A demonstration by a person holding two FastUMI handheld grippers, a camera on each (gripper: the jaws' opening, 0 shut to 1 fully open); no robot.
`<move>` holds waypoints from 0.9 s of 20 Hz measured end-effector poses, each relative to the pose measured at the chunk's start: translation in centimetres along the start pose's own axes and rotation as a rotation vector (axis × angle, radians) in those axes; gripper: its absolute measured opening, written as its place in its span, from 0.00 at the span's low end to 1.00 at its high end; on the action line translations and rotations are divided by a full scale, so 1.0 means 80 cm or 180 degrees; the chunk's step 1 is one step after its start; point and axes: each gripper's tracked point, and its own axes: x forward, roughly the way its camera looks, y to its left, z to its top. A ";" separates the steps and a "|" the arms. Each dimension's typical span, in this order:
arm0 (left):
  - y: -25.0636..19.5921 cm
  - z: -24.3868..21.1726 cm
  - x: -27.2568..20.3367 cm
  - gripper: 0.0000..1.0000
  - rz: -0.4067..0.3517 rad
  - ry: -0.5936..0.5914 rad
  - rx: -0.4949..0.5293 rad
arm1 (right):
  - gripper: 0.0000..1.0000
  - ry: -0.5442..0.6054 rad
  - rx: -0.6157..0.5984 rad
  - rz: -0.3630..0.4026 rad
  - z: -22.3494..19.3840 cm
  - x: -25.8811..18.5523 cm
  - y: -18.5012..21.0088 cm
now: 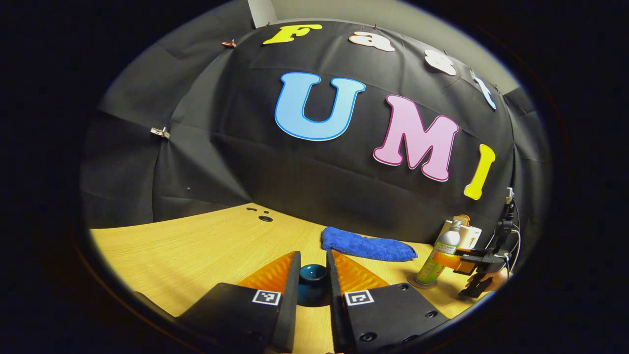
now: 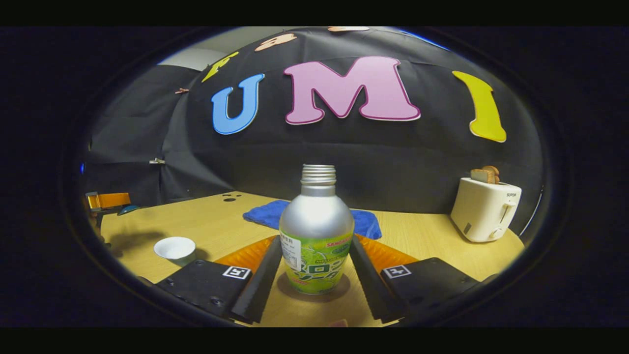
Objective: Open the teacup lid with one hand, grasp the water bottle and pour water into the teacup with the other hand; after pouring, place the water bottle on the coaster and then close the teacup lid.
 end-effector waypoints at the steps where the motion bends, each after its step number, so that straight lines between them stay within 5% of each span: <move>1: -0.001 0.000 0.000 0.33 -0.0006 -0.0004 0.0006 | 0.82 0.0032 0.0047 0.0011 -0.004 0.000 0.001; 7: -0.013 -0.001 -0.001 0.33 -0.0035 -0.0006 0.0092 | 0.89 0.0129 0.0244 -0.0018 -0.015 -0.026 -0.004; 8: -0.019 -0.001 -0.002 0.33 -0.0064 -0.0004 0.0115 | 0.84 0.0118 0.0242 -0.0027 -0.014 -0.038 -0.005; 9: -0.026 -0.001 -0.002 0.33 -0.0101 -0.0003 0.0123 | 0.92 0.0104 0.0229 -0.0033 -0.012 -0.052 -0.005; 12: -0.059 0.000 -0.001 0.33 -0.0316 -0.0015 0.0122 | 0.94 -0.0108 0.0069 -0.0162 0.006 -0.101 -0.015; 13: -0.069 -0.002 -0.001 0.33 -0.0386 -0.0011 0.0119 | 0.86 -0.0183 -0.0006 -0.0201 0.013 -0.115 -0.018; 14: -0.083 -0.004 0.002 0.33 -0.0472 0.0015 0.0123 | 0.93 -0.0238 -0.0071 -0.0257 0.016 -0.129 -0.022; 18: -0.126 -0.020 0.024 0.33 -0.0777 0.0121 0.0187 | 0.95 -0.0360 -0.0166 -0.0438 0.008 -0.176 -0.031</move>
